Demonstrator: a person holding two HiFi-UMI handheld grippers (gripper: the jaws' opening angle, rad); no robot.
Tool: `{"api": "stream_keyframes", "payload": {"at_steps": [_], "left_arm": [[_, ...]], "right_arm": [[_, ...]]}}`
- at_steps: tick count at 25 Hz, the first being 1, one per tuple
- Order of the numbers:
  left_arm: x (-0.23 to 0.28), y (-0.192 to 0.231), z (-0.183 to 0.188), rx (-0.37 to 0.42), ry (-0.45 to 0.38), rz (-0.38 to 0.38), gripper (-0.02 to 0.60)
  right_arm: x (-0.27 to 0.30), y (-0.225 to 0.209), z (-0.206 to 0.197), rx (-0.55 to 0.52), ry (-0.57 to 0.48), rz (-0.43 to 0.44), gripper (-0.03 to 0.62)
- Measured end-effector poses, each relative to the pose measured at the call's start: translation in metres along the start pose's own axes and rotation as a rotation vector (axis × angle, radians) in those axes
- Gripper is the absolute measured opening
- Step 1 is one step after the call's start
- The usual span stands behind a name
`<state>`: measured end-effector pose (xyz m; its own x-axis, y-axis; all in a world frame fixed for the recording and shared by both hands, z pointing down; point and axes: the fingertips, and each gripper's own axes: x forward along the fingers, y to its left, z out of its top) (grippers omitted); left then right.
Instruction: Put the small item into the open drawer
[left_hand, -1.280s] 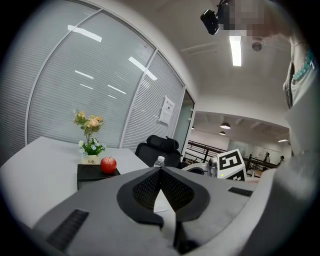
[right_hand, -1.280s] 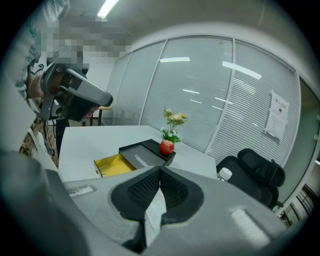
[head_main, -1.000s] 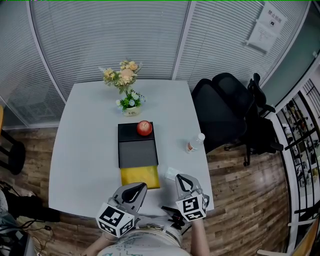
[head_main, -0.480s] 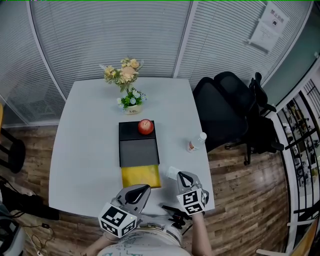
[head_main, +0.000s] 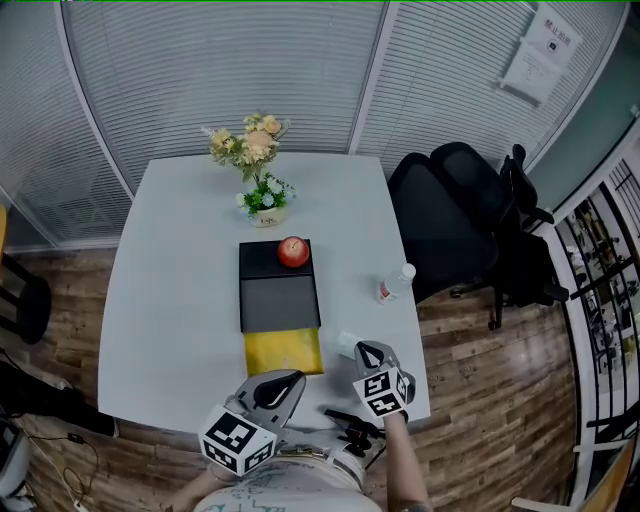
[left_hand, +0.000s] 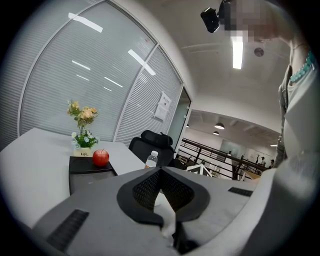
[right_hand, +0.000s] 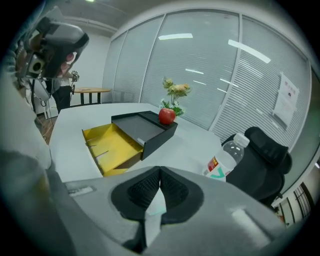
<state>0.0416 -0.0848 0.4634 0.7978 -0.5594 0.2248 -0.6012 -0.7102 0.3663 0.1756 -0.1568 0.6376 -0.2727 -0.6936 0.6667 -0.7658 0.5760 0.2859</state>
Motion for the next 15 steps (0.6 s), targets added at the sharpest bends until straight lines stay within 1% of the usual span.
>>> {"api": "stream_keyframes", "payload": {"at_steps": [15], "left_arm": [[-0.003,0.003,-0.001,-0.029,0.002,-0.007,-0.003]], "right_arm": [[0.042,0.011,-0.035,0.007,0.120,0.096,0.003]]}}
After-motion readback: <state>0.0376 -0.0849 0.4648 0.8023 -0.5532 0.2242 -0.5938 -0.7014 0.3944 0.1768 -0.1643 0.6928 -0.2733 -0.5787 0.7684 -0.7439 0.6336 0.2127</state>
